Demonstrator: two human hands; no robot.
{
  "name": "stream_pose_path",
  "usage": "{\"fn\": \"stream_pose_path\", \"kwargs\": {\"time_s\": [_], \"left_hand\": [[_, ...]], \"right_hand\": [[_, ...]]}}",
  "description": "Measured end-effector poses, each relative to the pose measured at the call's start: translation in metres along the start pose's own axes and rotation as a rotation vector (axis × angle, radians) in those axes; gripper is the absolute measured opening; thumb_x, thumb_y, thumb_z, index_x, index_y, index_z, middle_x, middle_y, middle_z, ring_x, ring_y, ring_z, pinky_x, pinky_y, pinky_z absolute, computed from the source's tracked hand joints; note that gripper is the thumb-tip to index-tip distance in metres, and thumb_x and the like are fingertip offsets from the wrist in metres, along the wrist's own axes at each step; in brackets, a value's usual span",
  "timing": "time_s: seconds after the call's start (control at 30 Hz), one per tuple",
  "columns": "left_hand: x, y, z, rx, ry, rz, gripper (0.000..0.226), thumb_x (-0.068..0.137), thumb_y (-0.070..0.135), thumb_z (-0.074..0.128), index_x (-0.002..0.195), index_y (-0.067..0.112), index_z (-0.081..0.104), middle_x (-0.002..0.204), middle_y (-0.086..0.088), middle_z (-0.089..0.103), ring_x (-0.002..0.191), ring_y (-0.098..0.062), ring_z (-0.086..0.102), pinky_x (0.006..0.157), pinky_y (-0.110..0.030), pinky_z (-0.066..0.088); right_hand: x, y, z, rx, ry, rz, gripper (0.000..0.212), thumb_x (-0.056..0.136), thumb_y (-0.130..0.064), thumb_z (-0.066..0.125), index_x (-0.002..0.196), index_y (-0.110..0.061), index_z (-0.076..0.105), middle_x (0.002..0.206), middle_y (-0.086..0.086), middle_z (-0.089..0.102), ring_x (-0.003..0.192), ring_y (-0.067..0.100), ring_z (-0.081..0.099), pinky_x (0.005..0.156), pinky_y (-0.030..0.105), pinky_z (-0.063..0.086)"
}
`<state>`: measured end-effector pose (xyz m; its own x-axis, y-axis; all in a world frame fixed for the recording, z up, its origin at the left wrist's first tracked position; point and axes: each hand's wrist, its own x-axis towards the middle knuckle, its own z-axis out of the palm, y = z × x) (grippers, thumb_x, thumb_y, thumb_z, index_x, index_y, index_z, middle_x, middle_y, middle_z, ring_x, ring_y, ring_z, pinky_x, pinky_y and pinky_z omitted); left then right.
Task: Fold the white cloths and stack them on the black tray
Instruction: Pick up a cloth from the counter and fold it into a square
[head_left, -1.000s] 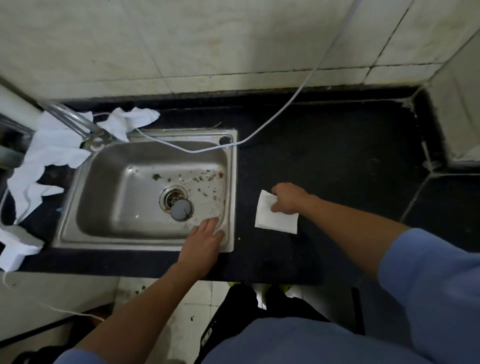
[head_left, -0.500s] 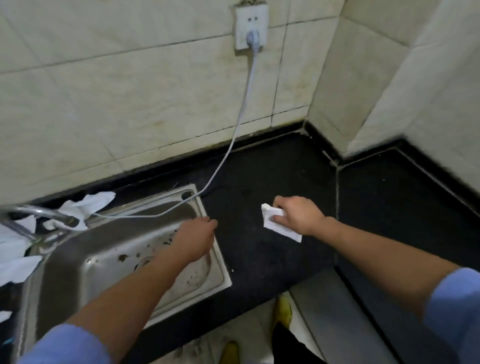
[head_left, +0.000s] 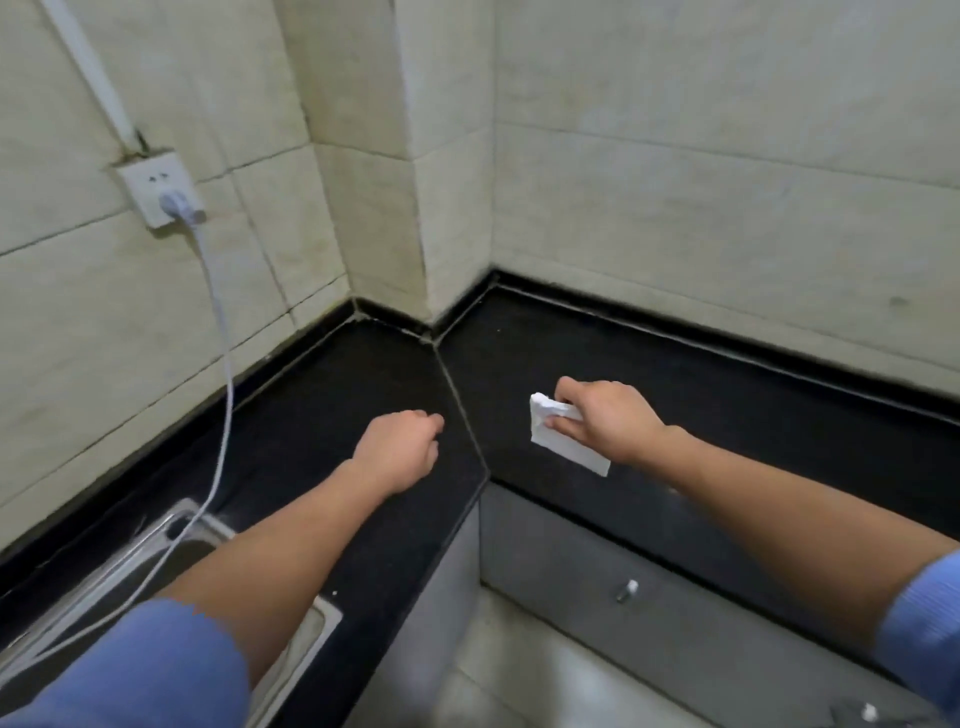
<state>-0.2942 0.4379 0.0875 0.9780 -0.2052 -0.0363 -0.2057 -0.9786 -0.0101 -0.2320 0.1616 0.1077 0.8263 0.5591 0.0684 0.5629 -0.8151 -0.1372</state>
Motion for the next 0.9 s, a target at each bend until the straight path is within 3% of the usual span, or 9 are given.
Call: {"fn": "stream_pose_path", "kwargs": {"time_s": [0.3, 0.53, 0.9], "left_hand": [[0.082, 0.274, 0.008, 0.016, 0.02, 0.371, 0.021, 0.093, 0.029, 0.045, 0.106, 0.017, 0.056, 0.108, -0.004, 0.062, 0.097, -0.028, 0.06, 0.074, -0.036, 0.046], [0.093, 0.518, 0.018, -0.044, -0.032, 0.711, 0.02, 0.093, 0.029, 0.045, 0.104, 0.016, 0.054, 0.107, -0.004, 0.062, 0.097, -0.028, 0.059, 0.073, -0.036, 0.045], [0.17, 0.768, 0.021, -0.023, -0.067, 1.112, 0.021, 0.092, 0.031, 0.045, 0.105, 0.018, 0.055, 0.109, -0.004, 0.063, 0.097, -0.028, 0.06, 0.075, -0.039, 0.05]], "right_hand": [[-0.238, 0.179, -0.042, -0.041, 0.066, 0.399, 0.031, 0.093, -0.051, 0.048, 0.097, -0.021, 0.045, 0.087, -0.004, 0.061, 0.069, 0.021, 0.05, 0.059, 0.032, 0.032], [-0.435, 0.299, -0.064, -0.057, 0.058, 0.726, 0.027, 0.093, -0.049, 0.05, 0.095, -0.022, 0.047, 0.091, -0.004, 0.061, 0.08, 0.024, 0.059, 0.062, 0.034, 0.038], [-0.615, 0.419, -0.075, -0.065, 0.111, 1.105, 0.025, 0.091, -0.048, 0.05, 0.092, -0.023, 0.046, 0.089, -0.002, 0.062, 0.083, 0.026, 0.06, 0.061, 0.035, 0.037]]}}
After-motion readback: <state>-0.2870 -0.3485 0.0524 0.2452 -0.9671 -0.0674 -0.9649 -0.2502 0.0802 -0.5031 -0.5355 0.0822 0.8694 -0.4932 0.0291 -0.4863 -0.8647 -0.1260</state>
